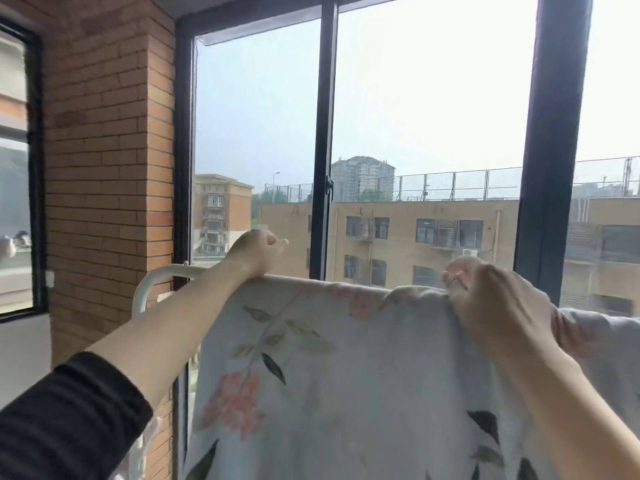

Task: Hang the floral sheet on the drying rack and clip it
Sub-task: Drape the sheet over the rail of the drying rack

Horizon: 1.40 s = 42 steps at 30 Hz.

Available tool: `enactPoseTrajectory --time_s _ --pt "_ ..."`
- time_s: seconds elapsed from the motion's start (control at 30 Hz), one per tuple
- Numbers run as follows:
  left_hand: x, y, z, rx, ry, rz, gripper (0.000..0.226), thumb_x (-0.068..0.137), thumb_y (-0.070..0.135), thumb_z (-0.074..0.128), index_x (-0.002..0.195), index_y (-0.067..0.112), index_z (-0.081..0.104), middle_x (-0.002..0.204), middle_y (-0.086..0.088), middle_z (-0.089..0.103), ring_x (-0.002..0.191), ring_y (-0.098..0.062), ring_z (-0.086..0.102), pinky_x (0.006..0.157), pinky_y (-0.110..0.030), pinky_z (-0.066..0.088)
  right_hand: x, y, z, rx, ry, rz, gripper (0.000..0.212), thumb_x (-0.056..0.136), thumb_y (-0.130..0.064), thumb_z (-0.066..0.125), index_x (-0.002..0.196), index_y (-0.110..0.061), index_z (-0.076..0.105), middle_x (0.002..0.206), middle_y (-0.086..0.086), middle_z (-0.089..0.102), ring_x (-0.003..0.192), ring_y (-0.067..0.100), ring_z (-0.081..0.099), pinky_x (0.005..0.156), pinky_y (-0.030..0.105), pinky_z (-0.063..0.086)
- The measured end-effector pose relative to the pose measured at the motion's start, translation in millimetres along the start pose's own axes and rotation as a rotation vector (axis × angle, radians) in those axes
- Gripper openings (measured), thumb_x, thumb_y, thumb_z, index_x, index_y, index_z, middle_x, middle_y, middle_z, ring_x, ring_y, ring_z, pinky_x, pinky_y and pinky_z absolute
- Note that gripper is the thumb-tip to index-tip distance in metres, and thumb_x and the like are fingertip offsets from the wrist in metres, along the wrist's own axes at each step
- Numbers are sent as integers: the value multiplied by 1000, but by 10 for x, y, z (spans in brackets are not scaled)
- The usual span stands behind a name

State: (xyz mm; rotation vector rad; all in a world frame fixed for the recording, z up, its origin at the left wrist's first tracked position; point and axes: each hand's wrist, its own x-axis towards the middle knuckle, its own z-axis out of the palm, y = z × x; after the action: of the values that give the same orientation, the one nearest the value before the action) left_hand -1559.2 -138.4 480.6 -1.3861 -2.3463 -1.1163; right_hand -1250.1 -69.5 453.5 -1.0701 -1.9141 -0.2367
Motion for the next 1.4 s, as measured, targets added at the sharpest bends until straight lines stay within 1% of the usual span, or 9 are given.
enactPoseTrajectory --time_s 0.07,0.23,0.33,0.5,0.57,0.63,0.97,1.13,1.4 --pt "-126 -34 10 13 76 71 33 96 38 45 83 18 67 82 4 62 88 -23 60 74 -30 42 18 -84 39 33 -22 -60 25 95 -43 47 104 -30 65 101 3 71 95 28 64 66 31 37" --pt "-415 -173 -64 21 245 205 29 96 30 49 82 19 72 84 2 70 82 -17 61 71 -27 43 -35 -385 139 114 -36 -204 34 93 -47 48 86 -22 69 86 0 72 81 27 65 66 31 47" --pt "-612 -204 -111 -75 318 296 20 93 23 55 88 12 72 83 -1 69 78 -15 61 70 -29 49 -90 -582 133 219 -76 -244 25 91 -43 54 90 -24 71 88 -6 73 82 21 66 66 28 44" --pt "-967 -395 -312 -251 356 328 10 90 21 60 92 18 69 91 6 66 80 -6 63 70 -18 52 -265 -1019 217 340 9 -274 14 89 -30 59 91 -27 72 96 -9 70 85 16 66 68 26 43" --pt "-1105 -579 -408 -278 331 304 8 89 19 61 91 19 69 89 9 67 79 -3 63 69 -11 50 -355 -1263 274 423 50 -302 13 87 -23 59 88 -24 73 97 -10 69 85 14 64 72 28 48" --pt "-1228 -828 -514 -318 281 278 9 88 17 61 91 18 70 87 8 68 80 -4 64 70 -14 52 -449 -1531 349 478 48 -302 14 87 -20 60 87 -21 74 94 -8 70 82 13 64 73 29 51" --pt "-1768 -2648 -1502 -396 178 66 11 89 17 60 88 23 70 80 6 68 71 3 59 61 -9 45 -1230 -3437 1039 651 -149 -308 14 86 -18 62 92 -20 75 86 -9 73 75 5 66 71 31 57" --pt "-2018 -3536 -1824 -371 115 -43 10 89 21 61 89 25 70 83 10 69 77 -1 60 66 -10 49 -1635 -4355 1492 691 -291 -319 17 89 -16 61 102 -18 73 91 -7 73 75 2 65 71 4 46" --pt "-1959 -4692 -1762 -346 56 -193 9 88 24 62 88 28 70 81 15 69 78 3 61 71 -15 51 -1896 -5094 2295 679 -429 -312 16 87 -18 64 100 -19 73 87 -9 73 73 1 66 74 26 58"
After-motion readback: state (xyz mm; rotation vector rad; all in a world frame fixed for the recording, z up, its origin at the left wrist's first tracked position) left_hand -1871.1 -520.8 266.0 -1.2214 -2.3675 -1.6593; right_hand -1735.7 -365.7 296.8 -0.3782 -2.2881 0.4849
